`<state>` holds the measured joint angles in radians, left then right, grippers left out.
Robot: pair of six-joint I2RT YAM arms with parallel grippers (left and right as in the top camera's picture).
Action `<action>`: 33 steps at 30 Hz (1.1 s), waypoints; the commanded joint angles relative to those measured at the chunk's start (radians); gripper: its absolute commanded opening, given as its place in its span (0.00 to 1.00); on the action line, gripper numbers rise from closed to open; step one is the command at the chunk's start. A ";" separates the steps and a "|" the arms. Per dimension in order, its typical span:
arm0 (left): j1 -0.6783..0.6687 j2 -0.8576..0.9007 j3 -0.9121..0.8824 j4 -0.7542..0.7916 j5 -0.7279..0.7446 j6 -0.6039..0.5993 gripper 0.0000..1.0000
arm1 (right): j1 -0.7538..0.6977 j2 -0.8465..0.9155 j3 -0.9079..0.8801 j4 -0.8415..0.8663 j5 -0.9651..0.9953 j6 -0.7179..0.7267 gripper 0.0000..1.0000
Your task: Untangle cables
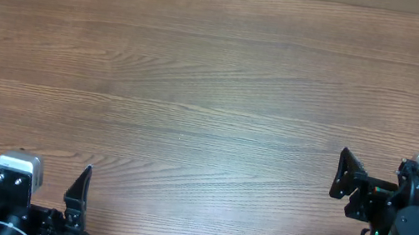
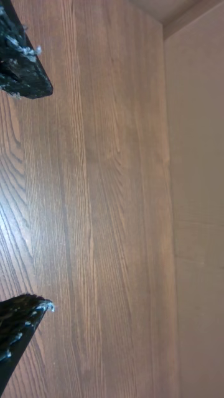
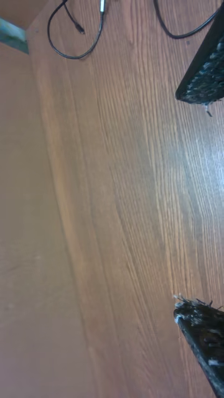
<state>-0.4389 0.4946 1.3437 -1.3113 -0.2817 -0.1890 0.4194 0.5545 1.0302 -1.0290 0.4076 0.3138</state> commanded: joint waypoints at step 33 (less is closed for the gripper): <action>0.217 -0.134 -0.372 0.687 -0.013 0.010 0.99 | 0.001 -0.005 0.003 -0.029 0.011 0.004 1.00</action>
<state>-0.2420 0.4156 1.0451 -0.7071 -0.3317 -0.1848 0.4194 0.5545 1.0302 -1.0626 0.4076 0.3138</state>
